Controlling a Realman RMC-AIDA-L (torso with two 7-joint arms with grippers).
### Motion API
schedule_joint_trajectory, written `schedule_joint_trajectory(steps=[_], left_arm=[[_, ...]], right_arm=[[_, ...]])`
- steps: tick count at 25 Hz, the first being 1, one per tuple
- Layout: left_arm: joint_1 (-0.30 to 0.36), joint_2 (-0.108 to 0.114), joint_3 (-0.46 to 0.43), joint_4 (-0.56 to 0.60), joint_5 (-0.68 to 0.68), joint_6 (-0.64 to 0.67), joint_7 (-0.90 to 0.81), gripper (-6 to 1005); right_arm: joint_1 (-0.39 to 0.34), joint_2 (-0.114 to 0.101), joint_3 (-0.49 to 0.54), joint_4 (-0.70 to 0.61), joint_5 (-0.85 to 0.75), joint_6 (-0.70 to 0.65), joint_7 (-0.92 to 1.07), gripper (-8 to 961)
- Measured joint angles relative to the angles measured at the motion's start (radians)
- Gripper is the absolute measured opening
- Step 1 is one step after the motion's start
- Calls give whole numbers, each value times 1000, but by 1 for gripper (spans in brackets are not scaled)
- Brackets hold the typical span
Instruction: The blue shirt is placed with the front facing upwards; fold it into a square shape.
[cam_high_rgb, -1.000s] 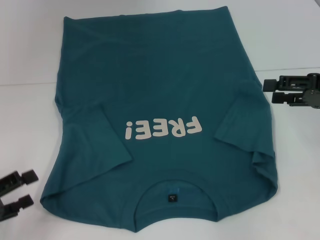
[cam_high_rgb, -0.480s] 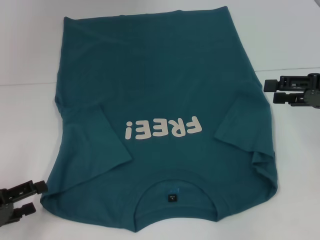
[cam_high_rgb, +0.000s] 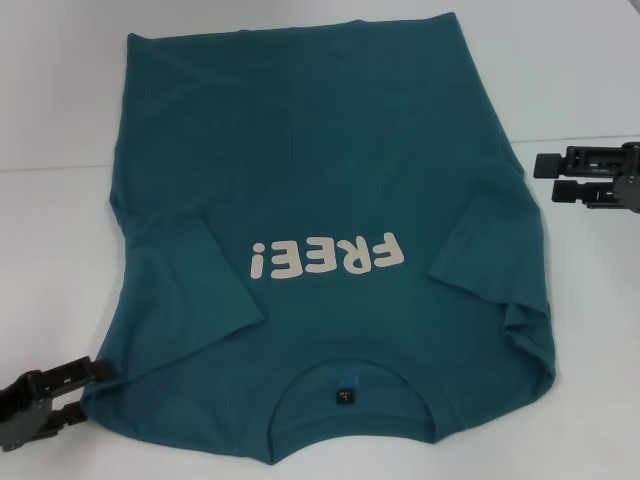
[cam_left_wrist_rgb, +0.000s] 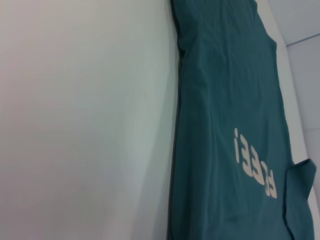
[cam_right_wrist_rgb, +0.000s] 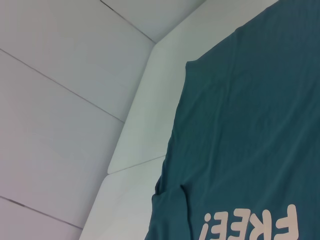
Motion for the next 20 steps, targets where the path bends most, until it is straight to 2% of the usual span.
schedule_joint_trajectory(steps=[9, 18, 20], left_arm=[[-37, 0, 23, -38, -2, -34, -14, 891], [-48, -1, 26, -28, -5, -24, -42, 890], [-48, 0, 26, -27, -6, -20, -42, 832]], right_arm=[[-3, 0, 8, 0, 0, 6, 0, 775], [-10, 0, 40, 2, 0, -1, -5, 776], [-11, -1, 45, 2, 0, -1, -5, 776]])
